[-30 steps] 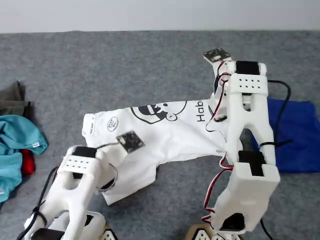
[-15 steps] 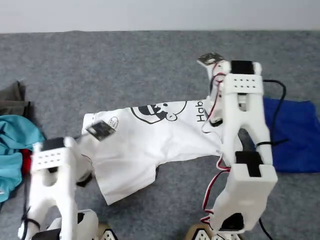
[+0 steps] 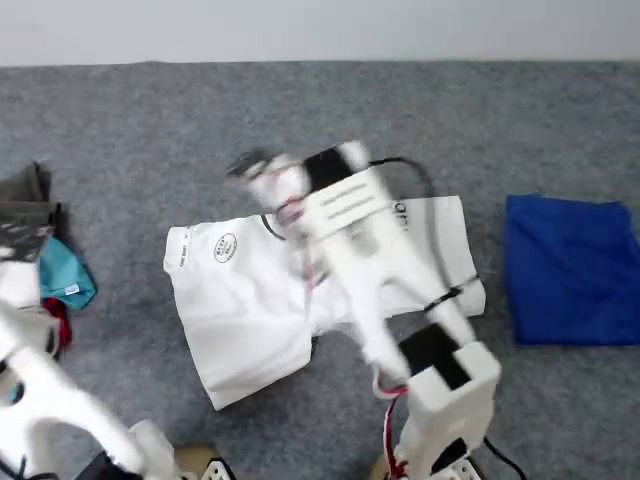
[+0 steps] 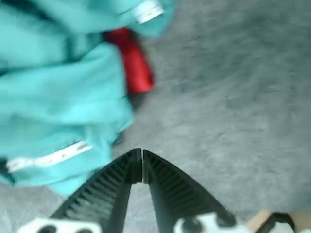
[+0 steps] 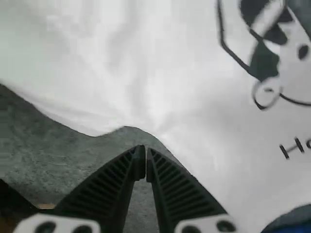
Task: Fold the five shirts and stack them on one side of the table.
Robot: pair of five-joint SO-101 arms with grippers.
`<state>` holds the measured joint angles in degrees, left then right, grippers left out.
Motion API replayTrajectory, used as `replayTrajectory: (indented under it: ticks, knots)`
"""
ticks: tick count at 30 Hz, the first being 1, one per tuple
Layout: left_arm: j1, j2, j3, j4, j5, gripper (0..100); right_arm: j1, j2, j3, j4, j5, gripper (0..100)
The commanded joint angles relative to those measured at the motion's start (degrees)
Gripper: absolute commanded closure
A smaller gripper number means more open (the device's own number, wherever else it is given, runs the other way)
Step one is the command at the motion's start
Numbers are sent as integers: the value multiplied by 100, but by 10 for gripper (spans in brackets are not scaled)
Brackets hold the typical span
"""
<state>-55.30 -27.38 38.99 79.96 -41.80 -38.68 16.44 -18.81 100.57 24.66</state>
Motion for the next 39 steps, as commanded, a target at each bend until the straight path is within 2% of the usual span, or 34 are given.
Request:
replayTrajectory:
  ticks: [1,7,14,23,34,39]
  knots:
    - [-316,-88,-189,-220,-44,993,-901,233,-26,215,-44,960]
    - [-334,-88,-189,-229,-44,993,-1921,963,-26,215,-26,803]
    - [-343,-88,-189,-211,-44,993,-2756,1182,-26,119,299,791]
    - [-396,-88,-189,-202,-44,993,-2932,1130,651,-277,484,792]
    - [-396,-88,-189,-220,-44,993,-2888,1332,1125,-1552,510,796]
    - [-396,-88,-189,-202,-44,993,-2862,1912,1099,-1657,624,928]
